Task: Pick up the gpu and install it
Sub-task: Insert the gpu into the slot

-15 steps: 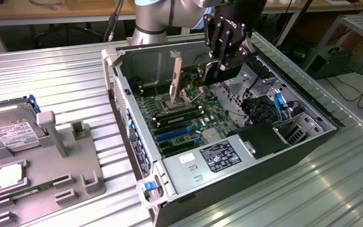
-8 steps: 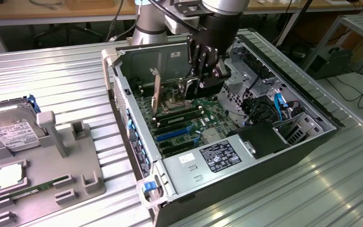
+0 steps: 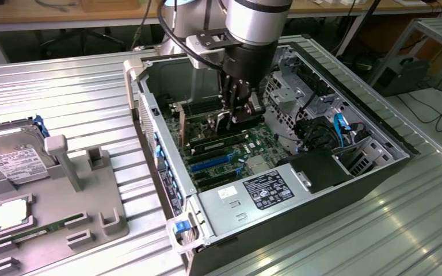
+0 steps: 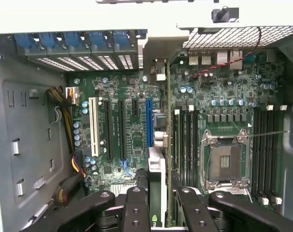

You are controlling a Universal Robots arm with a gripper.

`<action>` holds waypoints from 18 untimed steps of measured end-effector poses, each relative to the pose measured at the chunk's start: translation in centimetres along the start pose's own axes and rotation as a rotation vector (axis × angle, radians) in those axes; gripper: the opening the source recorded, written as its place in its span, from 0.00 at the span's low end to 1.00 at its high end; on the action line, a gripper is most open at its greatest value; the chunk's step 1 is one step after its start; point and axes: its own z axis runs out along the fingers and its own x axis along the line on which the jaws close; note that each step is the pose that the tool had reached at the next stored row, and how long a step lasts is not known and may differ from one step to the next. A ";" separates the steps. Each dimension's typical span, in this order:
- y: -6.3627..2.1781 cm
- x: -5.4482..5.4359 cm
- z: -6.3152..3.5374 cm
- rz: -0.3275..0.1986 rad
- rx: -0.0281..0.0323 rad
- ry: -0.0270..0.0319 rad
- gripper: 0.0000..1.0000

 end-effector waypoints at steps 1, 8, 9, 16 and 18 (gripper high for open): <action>0.00 0.0 0.10 0.000 0.0000 0.0000 0.27; 0.02 0.0 0.87 0.000 0.0000 -0.0001 0.27; 0.02 0.1 0.92 0.000 0.0000 0.0000 0.27; 0.03 0.2 1.39 0.000 0.0000 -0.0001 0.27; 0.04 0.2 1.65 0.000 -0.0012 0.0001 0.27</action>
